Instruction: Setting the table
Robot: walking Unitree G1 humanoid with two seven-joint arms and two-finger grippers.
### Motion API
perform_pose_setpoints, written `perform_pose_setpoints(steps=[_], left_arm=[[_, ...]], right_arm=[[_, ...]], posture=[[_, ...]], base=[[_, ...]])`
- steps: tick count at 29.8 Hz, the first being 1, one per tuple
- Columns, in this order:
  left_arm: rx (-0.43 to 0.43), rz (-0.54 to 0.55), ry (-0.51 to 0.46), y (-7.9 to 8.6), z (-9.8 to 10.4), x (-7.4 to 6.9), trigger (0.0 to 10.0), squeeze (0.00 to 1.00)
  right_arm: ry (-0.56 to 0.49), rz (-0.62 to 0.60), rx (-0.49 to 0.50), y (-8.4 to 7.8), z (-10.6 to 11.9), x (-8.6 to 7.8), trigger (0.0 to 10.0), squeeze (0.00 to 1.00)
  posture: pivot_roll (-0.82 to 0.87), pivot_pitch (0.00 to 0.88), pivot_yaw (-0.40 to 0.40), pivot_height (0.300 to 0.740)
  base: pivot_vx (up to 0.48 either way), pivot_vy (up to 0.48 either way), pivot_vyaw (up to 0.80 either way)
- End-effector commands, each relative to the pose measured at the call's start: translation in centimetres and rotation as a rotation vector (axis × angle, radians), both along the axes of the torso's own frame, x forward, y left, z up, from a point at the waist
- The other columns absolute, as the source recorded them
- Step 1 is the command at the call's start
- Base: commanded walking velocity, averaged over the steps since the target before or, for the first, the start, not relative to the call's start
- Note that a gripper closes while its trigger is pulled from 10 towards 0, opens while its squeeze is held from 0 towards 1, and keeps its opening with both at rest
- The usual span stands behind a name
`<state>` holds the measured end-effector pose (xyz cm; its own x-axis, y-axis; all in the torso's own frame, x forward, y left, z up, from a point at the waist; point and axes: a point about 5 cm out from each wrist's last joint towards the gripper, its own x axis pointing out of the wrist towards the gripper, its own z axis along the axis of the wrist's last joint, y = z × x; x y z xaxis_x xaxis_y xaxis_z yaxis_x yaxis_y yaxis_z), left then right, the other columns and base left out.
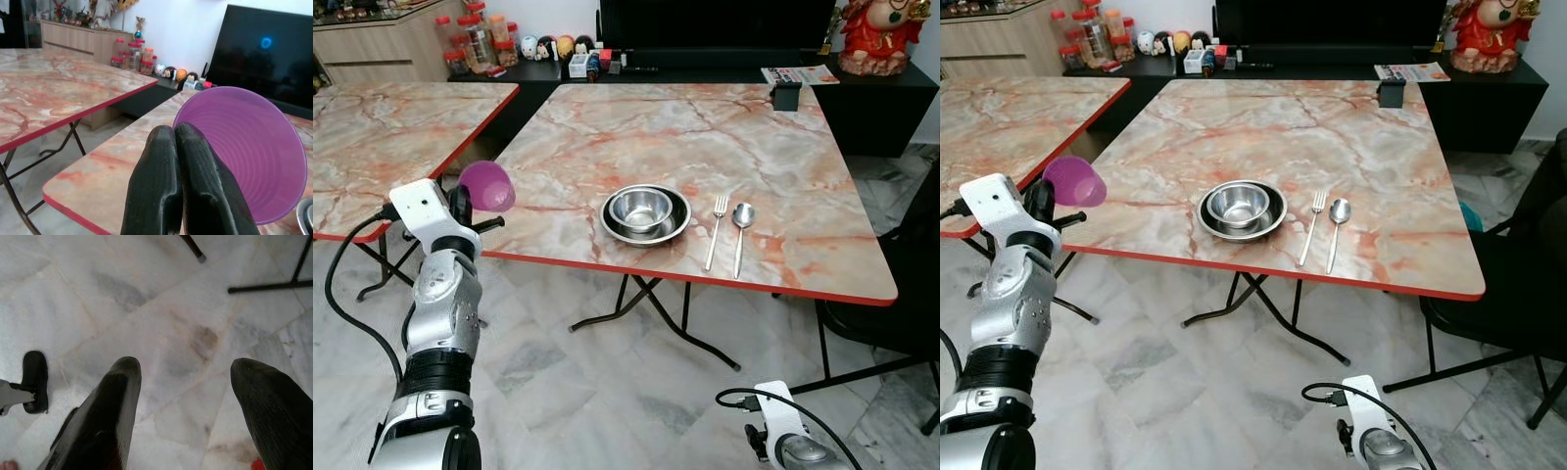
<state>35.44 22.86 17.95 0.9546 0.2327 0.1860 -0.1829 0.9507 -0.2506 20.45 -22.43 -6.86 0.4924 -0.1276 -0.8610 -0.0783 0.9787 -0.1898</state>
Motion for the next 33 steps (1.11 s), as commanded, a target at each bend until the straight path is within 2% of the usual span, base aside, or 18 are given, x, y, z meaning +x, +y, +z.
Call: perform_pose_setpoints(steps=[1, 8, 13, 16, 21, 29, 33], left_arm=[[0.01, -0.004, -0.014, 0.5, 0.8, 0.0, 10.0, 0.0], [0.035, -0.021, 0.01, 0.7, 1.2, 0.2, 10.0, 0.0], [0.06, -0.082, -0.008, 0.0, 2.5, 0.8, 10.0, 0.0], [0.069, -0.102, -0.027, -0.4, 3.5, 0.6, 10.0, 0.0], [0.082, -0.116, -0.031, -0.6, 4.0, 0.5, 10.0, 0.0], [0.077, -0.121, -0.023, -0.7, 4.1, 0.5, 10.0, 0.0], [0.042, -0.109, -0.024, -0.7, 4.1, 0.6, 10.0, 0.0]], right_arm=[[0.026, -0.051, -0.004, -0.1, 0.0, 0.0, 10.0, 0.0], [0.046, -0.064, -0.002, 0.0, -0.2, -0.3, 10.0, 0.0], [0.034, -0.074, -0.004, 0.2, -0.3, -0.5, 10.0, 0.0], [0.035, -0.085, 0.003, 0.3, -0.6, -0.9, 10.0, 0.0], [0.044, -0.074, 0.004, 0.4, -0.9, -1.5, 10.0, 0.0], [0.042, -0.062, 0.009, 0.3, -1.0, -1.8, 10.0, 0.0], [0.037, -0.019, 0.006, 0.2, -0.9, -1.6, 10.0, 0.0]], posture=[[-0.08, 0.0, 0.057, 0.74], [-0.07, 0.0, 0.06, 0.74], [-0.1, 0.0, 0.09, 0.74], [-0.11, 0.001, 0.112, 0.74], [-0.12, 0.018, 0.12, 0.74], [-0.12, 0.025, 0.111, 0.74], [-0.11, 0.015, 0.101, 0.74]], base=[[0.0, 0.0, 0.0], [0.0, 0.0, 0.0], [0.0, 0.0, 0.0], [0.0, 0.0, 0.0], [0.0, 0.0, 0.0], [0.0, 0.0, 0.0], [0.26, 0.0, 0.0]])
